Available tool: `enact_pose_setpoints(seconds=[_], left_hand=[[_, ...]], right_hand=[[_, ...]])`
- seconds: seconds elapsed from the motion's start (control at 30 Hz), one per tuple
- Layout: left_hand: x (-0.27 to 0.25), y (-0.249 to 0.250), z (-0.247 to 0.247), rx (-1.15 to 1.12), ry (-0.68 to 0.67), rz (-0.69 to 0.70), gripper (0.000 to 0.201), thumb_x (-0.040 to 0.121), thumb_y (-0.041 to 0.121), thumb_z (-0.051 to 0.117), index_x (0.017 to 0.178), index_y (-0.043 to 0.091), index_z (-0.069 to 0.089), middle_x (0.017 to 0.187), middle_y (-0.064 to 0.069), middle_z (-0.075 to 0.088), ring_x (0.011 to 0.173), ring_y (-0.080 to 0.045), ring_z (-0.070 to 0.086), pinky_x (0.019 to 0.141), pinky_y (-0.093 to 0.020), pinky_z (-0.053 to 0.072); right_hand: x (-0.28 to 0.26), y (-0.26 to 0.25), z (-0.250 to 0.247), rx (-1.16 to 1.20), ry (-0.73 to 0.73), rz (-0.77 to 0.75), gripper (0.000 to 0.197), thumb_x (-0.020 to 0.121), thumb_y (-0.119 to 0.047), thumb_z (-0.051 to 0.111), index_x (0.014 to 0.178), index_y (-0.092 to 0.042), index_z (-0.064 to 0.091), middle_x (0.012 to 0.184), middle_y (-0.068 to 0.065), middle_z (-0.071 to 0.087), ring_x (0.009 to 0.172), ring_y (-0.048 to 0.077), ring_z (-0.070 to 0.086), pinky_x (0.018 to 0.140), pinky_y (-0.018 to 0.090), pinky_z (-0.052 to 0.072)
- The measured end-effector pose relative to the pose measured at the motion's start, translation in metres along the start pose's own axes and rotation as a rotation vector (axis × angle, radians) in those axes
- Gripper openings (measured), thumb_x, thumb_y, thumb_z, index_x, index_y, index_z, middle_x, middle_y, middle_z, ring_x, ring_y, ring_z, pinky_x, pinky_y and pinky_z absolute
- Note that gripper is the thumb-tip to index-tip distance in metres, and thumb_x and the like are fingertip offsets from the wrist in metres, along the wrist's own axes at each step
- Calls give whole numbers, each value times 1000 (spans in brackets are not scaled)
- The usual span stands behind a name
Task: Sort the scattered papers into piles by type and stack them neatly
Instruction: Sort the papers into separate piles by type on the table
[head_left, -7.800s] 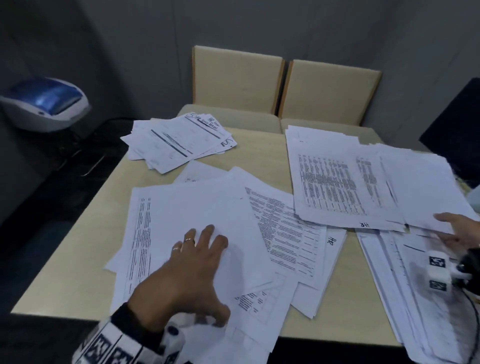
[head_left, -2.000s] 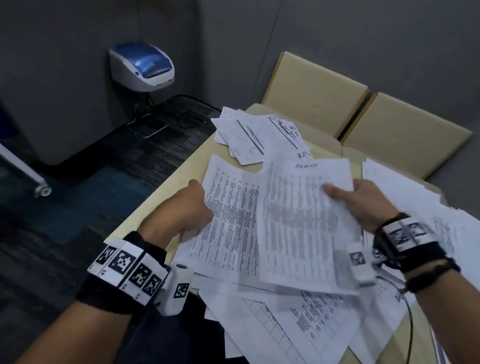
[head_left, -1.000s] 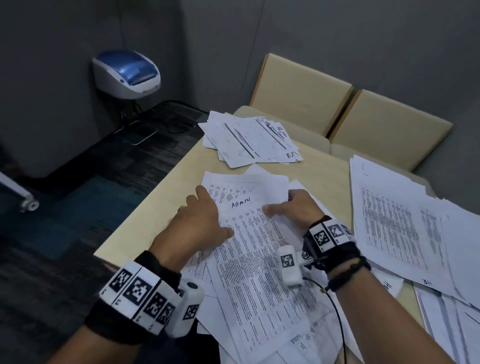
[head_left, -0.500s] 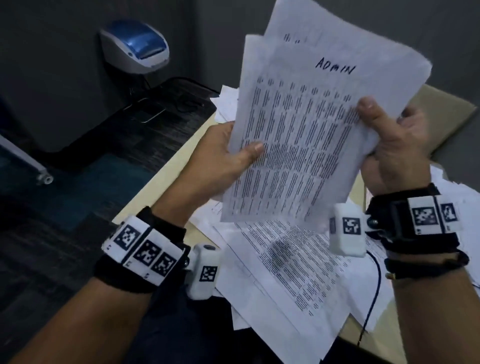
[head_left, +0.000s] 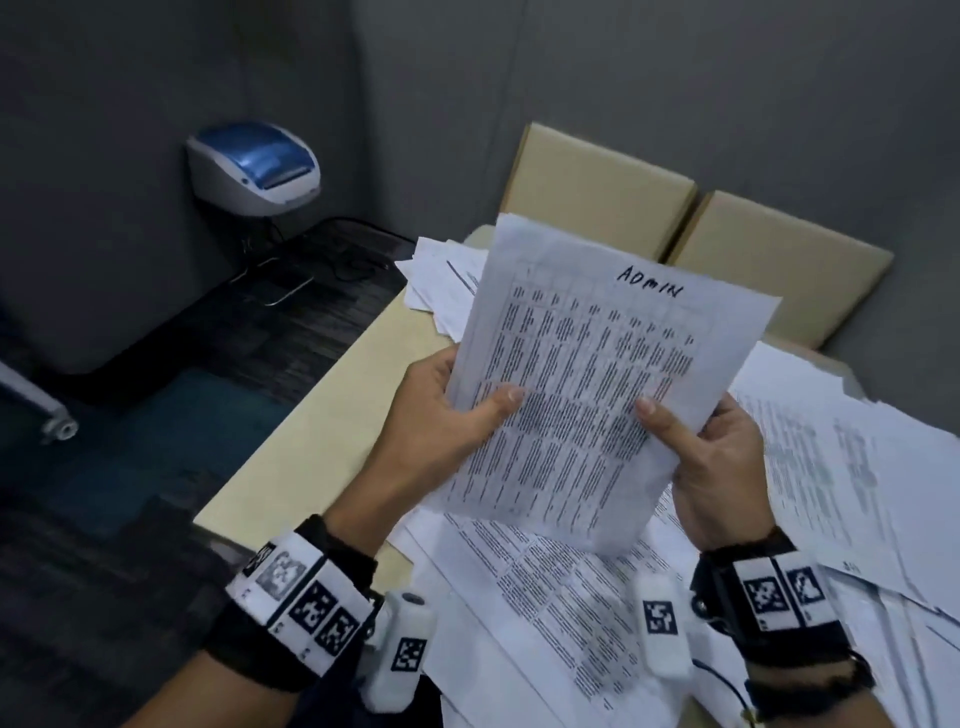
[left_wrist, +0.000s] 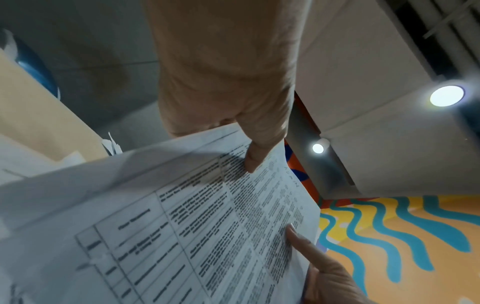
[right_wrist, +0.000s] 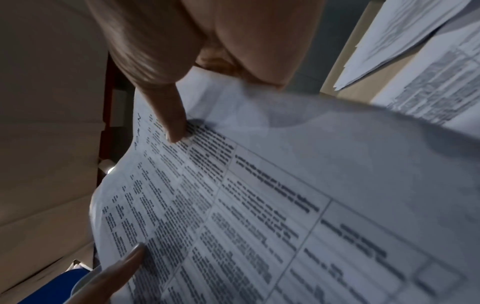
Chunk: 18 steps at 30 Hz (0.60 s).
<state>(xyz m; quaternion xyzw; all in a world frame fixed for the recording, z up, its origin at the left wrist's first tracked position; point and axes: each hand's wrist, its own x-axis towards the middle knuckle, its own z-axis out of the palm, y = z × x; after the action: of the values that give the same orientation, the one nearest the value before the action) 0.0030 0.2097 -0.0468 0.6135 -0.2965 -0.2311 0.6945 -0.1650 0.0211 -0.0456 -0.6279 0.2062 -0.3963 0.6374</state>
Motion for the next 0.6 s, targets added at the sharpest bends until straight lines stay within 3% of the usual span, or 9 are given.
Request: enact_pose_setpoints(seconds=[0.17,0.27,0.37,0.43,0.53,0.6], left_hand=[[0,1,11,-23,-10,67,22,94,12,75,114,20,72,106,8,80,96,-13,78,77,-33,65],[0,-1,12,42,-65,20,20,94,15,75,110,27,71,103,17,79,93,-4,76,71,-23,63],[1,-16,7,302,-94,-36,14,98,22,72,105,34,71,99,25,77,90,2,74,79,-34,65],[1,-18,8,352,-77,-51,9,98,25,71,105,31,73,96,22,78,87,0,75,80,-42,65],[-3,-8,19,336,-145,0,13,98,28,71,110,30,72,100,18,78,91,-1,74,81,-37,64],[-7,-6,26,414,-242,2,20,95,34,73,114,33,67,105,19,74,97,1,70,84,-29,61]], right_hand=[[0,-11,0,-67,39,-76,36,89,-11,74,124,-5,68,122,12,75,115,35,71,97,48,57],[-5,-7,-3,-187,31,-55,32,91,-16,73,121,-8,70,115,7,78,108,29,74,90,44,61],[-21,4,-11,-358,-78,22,33,95,-20,71,127,-17,66,119,-3,77,112,19,73,93,43,61],[-36,3,-21,-473,-107,20,27,99,-19,66,127,-19,65,117,-10,76,111,12,72,93,37,61],[-62,-6,-50,-478,81,-4,16,101,-18,63,116,-16,67,103,-5,77,98,17,75,81,37,61],[-84,-14,-74,-383,291,11,15,103,-18,62,116,-16,68,105,2,79,100,26,75,83,43,59]])
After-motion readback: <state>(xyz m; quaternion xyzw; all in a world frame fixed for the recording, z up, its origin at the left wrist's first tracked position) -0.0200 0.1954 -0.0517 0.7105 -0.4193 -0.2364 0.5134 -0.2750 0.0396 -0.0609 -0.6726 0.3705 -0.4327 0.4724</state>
